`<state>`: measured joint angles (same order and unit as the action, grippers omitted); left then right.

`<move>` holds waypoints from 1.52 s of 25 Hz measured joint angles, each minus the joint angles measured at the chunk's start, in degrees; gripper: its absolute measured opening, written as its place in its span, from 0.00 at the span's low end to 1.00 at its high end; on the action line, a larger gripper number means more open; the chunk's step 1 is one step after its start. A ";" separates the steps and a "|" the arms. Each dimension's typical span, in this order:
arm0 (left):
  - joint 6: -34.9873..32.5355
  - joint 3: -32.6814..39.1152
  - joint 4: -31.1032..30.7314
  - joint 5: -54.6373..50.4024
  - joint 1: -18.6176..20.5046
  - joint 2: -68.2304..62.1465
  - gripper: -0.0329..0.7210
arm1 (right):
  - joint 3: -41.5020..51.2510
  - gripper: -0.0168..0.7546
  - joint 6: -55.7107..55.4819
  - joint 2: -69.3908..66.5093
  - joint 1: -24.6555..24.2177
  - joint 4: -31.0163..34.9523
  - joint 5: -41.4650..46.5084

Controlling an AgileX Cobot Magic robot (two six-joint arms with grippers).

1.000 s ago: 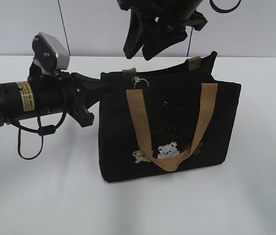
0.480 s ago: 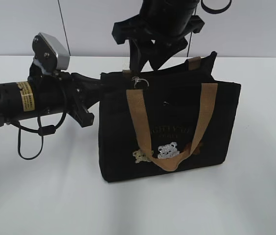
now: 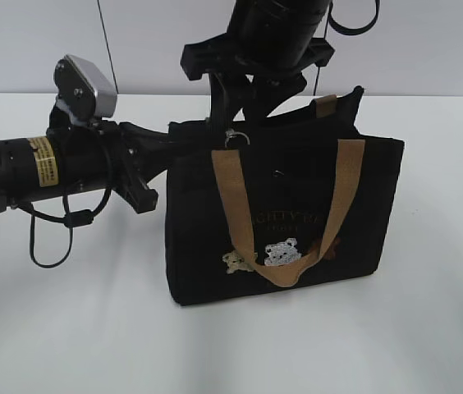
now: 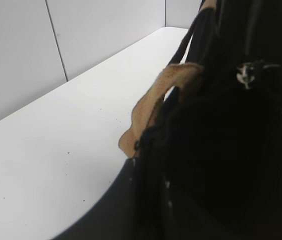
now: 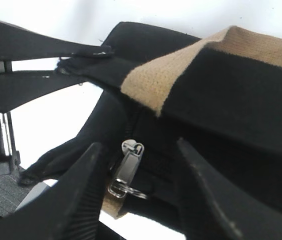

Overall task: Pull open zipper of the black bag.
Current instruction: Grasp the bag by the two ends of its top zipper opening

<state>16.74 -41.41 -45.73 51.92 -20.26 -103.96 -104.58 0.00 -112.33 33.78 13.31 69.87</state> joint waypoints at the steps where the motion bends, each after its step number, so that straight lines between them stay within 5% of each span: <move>1: 0.00 0.00 0.00 0.00 0.00 0.00 0.09 | 0.00 0.46 0.00 0.00 0.00 -0.01 0.00; 8: 0.00 0.00 0.00 0.00 0.00 0.00 0.09 | 0.00 0.36 0.00 -0.73 0.00 0.95 0.00; 22: 0.00 0.00 0.00 -0.05 0.00 0.00 0.09 | 0.00 0.33 0.00 -0.73 0.00 1.28 0.00; 38: 0.00 0.00 0.00 -0.27 0.00 0.00 0.09 | 0.00 0.00 0.00 -0.73 0.00 1.46 -0.05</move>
<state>16.74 -41.41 -45.73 51.65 -20.26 -103.96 -104.58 0.00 -113.06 33.78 14.77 69.81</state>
